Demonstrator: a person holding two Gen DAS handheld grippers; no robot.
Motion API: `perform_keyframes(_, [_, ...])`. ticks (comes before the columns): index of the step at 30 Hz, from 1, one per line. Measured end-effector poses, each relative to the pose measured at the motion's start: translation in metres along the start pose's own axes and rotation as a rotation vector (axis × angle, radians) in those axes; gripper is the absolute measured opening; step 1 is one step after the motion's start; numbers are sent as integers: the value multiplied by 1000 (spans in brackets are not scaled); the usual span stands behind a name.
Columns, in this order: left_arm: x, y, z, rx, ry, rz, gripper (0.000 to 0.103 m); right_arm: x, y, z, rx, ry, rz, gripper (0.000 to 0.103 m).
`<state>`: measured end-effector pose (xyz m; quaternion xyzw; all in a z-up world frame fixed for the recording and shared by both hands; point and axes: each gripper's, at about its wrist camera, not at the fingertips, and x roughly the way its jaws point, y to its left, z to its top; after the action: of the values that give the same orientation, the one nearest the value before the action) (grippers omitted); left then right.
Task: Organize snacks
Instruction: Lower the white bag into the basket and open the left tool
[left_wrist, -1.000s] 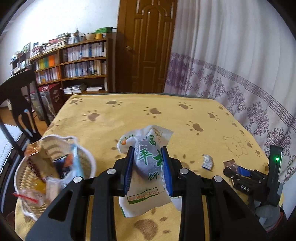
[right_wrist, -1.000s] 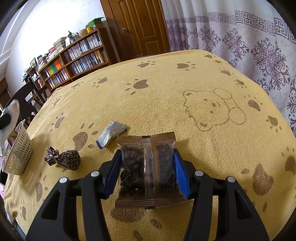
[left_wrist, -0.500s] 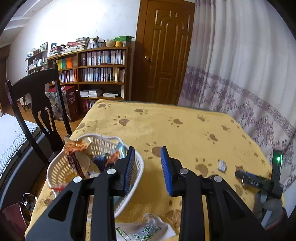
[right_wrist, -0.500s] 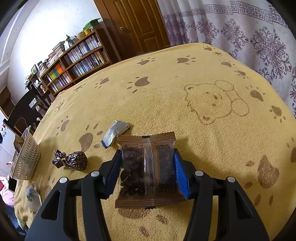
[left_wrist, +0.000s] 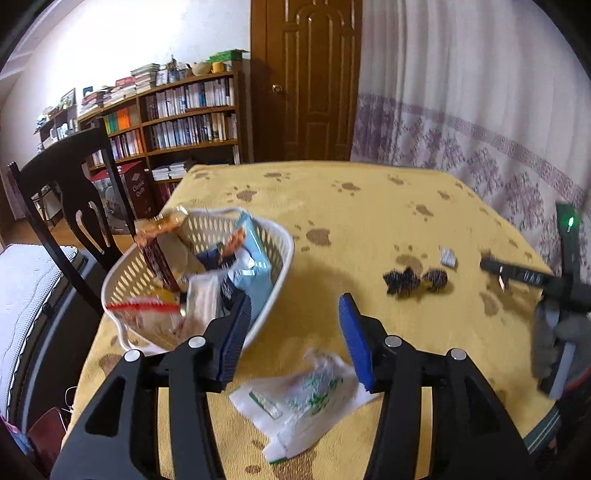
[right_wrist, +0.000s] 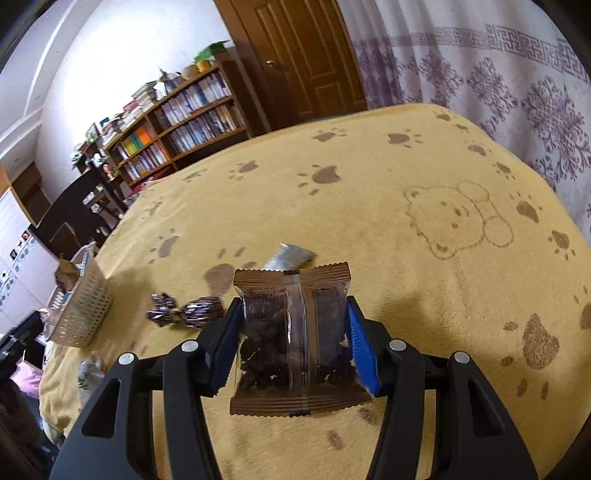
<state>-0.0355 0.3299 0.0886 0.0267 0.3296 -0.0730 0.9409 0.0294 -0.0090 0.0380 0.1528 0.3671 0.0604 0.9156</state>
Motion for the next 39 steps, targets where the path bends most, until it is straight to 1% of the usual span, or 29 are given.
perform_keyframes(7, [17, -4, -18, 27, 60, -56, 51, -12, 20, -2, -43, -4, 60, 54])
perform_keyframes(12, [35, -16, -29, 75, 103, -100, 51, -16, 24, -2, -44, 1, 95, 54])
perform_keyframes(14, [44, -18, -32, 86, 116, -97, 51, -18, 26, -2, -46, 2, 101, 54])
perform_keyframes(17, [59, -13, -38, 68, 152, -92, 51, -17, 28, -4, -53, 4, 104, 54])
perform_keyframes(18, [62, -12, -40, 63, 148, -97, 54, -17, 29, -4, -54, 5, 105, 55])
perform_keyframes(25, [63, -16, -47, 88, 153, -90, 55, -18, 30, -5, -60, 8, 105, 55])
perform_keyframes(28, [60, -15, -51, 89, 174, -96, 55, -19, 31, -5, -61, 2, 107, 54])
perform_keyframes(32, [57, -15, -58, 99, 173, -100, 55, -20, 33, -6, -69, 0, 110, 54])
perform_keyframes(34, [58, -17, -58, 95, 174, -88, 55, -19, 35, -7, -74, 5, 112, 54])
perform_keyframes(35, [58, -19, -59, 96, 176, -89, 54, -18, 36, -8, -78, 8, 112, 55])
perform_keyframes(36, [58, -20, -59, 96, 177, -93, 45, -18, 37, -8, -81, 10, 113, 54])
perform_keyframes(37, [56, -21, -58, 92, 178, -106, 39, -18, 38, -9, -86, 12, 116, 54])
perform_keyframes(38, [55, -22, -58, 90, 176, -116, 35, -18, 39, -9, -89, 13, 117, 54])
perform_keyframes(39, [53, -24, -58, 92, 171, -116, 33, -19, 40, -10, -92, 12, 119, 54])
